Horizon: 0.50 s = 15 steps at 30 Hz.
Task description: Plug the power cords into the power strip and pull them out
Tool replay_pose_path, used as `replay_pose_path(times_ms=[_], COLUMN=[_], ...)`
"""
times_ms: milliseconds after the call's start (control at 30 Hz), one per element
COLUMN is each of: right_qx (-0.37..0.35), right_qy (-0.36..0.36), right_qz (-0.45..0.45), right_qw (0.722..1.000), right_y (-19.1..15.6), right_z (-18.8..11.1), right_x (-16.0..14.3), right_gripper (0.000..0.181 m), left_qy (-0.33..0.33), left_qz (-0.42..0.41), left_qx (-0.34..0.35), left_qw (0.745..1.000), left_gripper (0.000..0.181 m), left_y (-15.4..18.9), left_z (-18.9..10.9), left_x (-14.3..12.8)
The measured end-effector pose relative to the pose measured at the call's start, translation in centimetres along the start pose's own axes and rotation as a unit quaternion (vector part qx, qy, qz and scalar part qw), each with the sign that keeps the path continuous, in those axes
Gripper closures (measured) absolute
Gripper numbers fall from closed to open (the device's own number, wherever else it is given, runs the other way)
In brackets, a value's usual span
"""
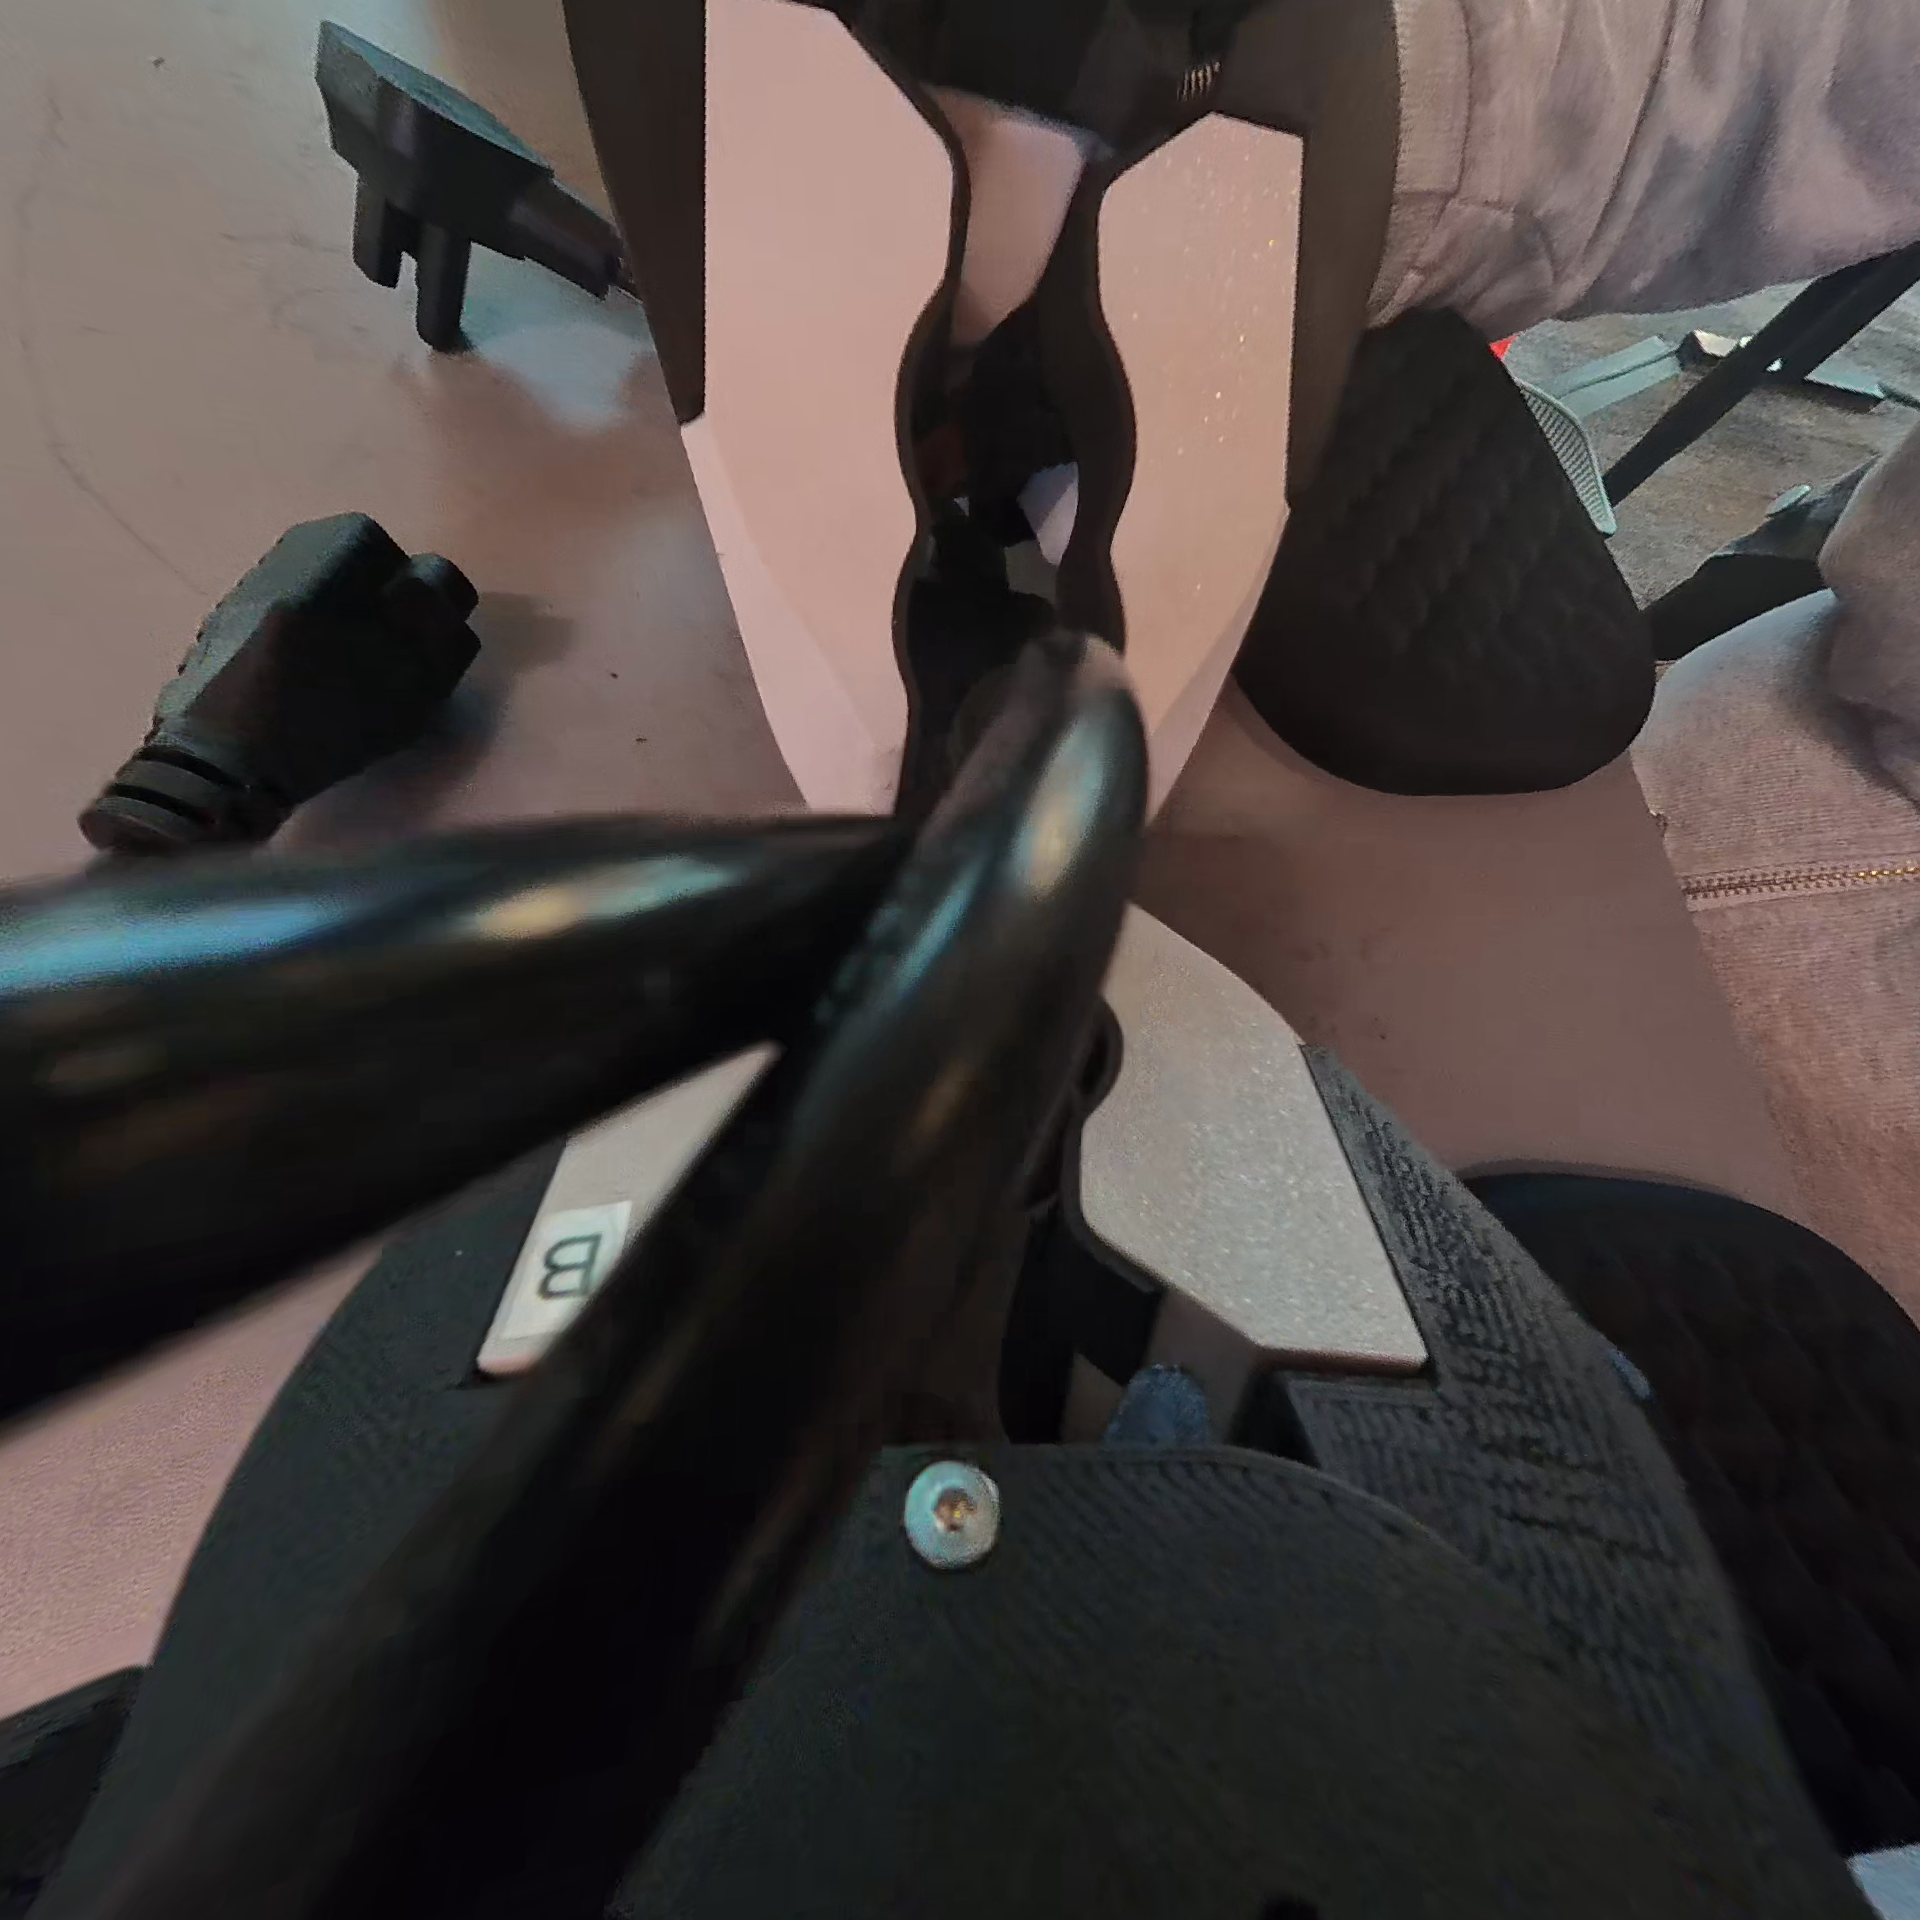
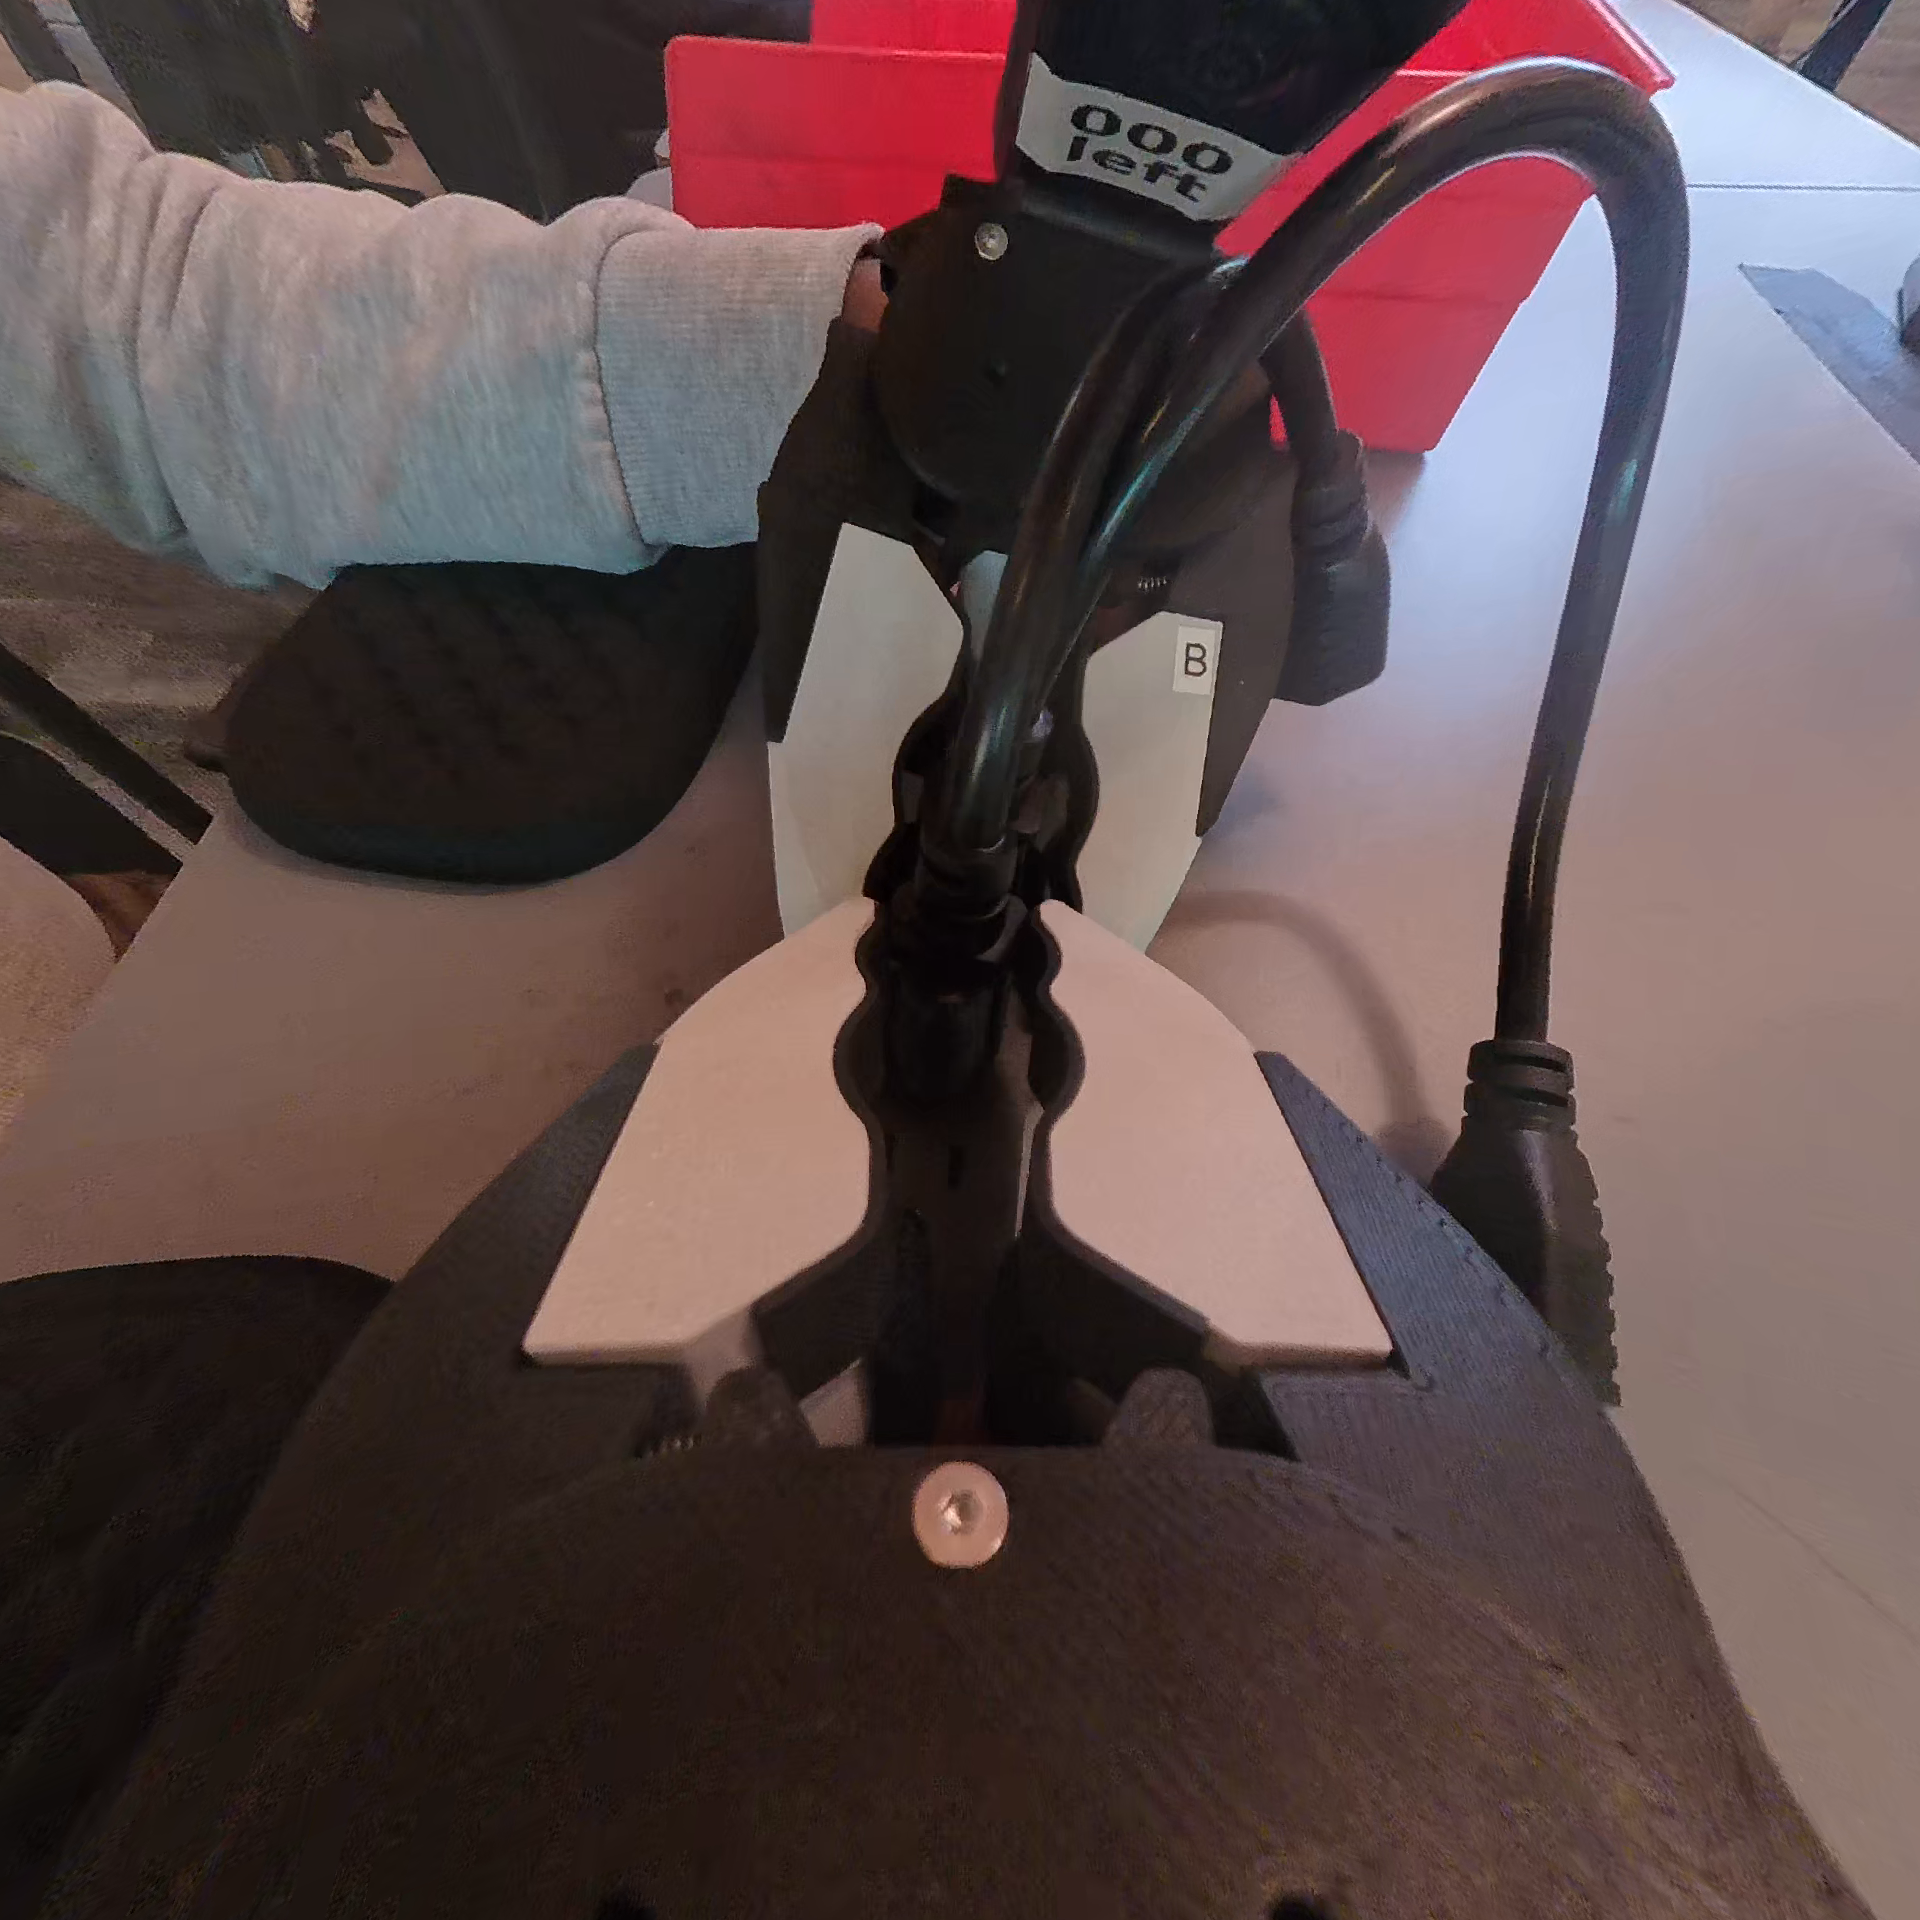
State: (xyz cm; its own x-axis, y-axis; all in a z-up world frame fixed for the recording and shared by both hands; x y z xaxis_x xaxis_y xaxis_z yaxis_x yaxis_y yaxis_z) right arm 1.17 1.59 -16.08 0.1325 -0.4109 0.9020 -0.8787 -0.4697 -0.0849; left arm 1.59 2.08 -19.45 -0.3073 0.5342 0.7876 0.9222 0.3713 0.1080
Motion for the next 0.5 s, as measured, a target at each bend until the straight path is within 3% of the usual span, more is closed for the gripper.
replay_pose_path(times_ms=[33,500], right_qx=[0.005,-0.001], right_qy=[0.004,0.007], right_qz=[0.006,0.009], right_qw=[1.000,1.000], right_y=[0.05,0.15], right_z=[-0.09,0.05], right_x=[-0.04,0.06], right_gripper=[0.158,0.158], left_qy=[0.000,-0.002], left_qz=[-0.003,-0.010], left_qx=[-0.001,-0.006], left_qw=[1.000,1.000], left_gripper=[0.139,0.139], left_y=[-0.02,-0.08], left_z=[-0.01,-0.09], left_x=[-0.01,-0.05])
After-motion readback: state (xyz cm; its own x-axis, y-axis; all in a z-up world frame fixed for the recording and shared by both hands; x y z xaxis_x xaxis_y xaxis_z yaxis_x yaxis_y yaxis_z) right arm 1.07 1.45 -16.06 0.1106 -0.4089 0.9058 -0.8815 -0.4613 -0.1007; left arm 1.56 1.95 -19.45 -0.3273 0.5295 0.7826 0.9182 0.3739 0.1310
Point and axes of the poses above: each gripper's, where its closed fingertips meet, z out along the fingers, x out of its top, y = z × x across the jaws, the point moved 1 cm from there along -z, back along the fingers, and after that the axes turned 11 degrees about x, right-handed, at the moved point
